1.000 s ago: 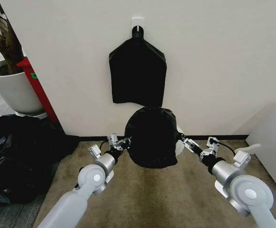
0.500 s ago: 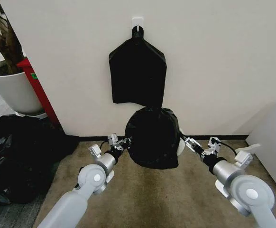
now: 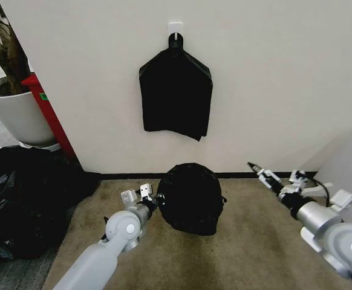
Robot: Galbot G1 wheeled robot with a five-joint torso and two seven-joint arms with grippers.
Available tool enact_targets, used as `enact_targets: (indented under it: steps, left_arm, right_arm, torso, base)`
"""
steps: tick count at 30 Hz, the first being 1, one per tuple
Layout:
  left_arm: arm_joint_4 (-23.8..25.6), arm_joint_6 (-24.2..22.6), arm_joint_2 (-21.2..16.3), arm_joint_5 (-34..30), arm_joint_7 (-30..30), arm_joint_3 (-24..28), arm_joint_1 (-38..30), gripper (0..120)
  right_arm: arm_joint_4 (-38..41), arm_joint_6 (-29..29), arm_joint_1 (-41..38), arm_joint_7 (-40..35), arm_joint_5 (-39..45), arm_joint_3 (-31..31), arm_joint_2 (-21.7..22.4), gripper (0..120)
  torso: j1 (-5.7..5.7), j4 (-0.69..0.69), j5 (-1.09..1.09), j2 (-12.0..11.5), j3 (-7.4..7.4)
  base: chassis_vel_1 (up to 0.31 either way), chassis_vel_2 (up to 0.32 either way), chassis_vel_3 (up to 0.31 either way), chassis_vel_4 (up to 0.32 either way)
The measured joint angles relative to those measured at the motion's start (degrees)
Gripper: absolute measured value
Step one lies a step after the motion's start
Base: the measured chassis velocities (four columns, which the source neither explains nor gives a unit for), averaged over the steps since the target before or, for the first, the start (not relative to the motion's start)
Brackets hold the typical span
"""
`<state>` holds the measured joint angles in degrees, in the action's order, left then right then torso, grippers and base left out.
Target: Place the garbage bag over the trash bin.
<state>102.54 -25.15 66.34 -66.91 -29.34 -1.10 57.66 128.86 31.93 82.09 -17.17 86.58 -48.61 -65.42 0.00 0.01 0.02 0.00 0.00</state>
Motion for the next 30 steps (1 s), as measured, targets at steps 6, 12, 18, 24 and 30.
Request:
enact_targets:
  steps: [6, 12, 18, 24, 30]
  left_arm:
    - [0.08, -3.02, 1.41, 0.04, -6.42, 3.5, -2.24, 2]
    - [0.11, -3.47, 1.97, 0.33, -7.76, 6.0, -3.13, 2]
    - [-1.5, -3.51, 2.53, 0.65, -8.16, 7.15, -3.13, 2]
    - [-1.61, -3.85, 2.45, 1.63, -9.44, 7.8, -3.08, 2]
    - [-1.2, -3.23, 2.35, 1.99, -7.58, 8.05, -3.11, 20]
  right_arm:
    - [-0.04, -0.56, 0.42, 0.01, -2.58, 1.43, -1.42, 100]
    - [-0.61, -0.95, 0.37, 0.13, -4.43, 3.04, -2.16, 100]
    - [-0.65, -1.32, 0.27, 0.09, -5.28, 3.83, -2.63, 100]
    - [-0.54, -1.88, 0.14, -0.09, -5.36, 3.71, -2.86, 100]
    - [0.38, -1.9, -0.32, -0.25, -5.34, 4.38, -3.48, 100]
  torso:
    - [0.0, -0.02, 0.01, 0.0, 0.0]
    - [0.0, -0.01, -0.01, 0.0, 0.0]
    - [0.0, 0.0, -0.02, 0.0, 0.0]
    - [0.0, 0.0, -0.02, 0.0, -0.01]
    - [0.0, 0.0, -0.03, 0.0, 0.01]
  base:
    - [0.0, 0.0, 0.0, 0.0]
    - [0.0, 0.0, 0.0, 0.0]
    - [0.0, 0.0, 0.0, 0.0]
    - [0.0, 0.0, 0.0, 0.0]
    - [0.0, 0.0, 0.0, 0.0]
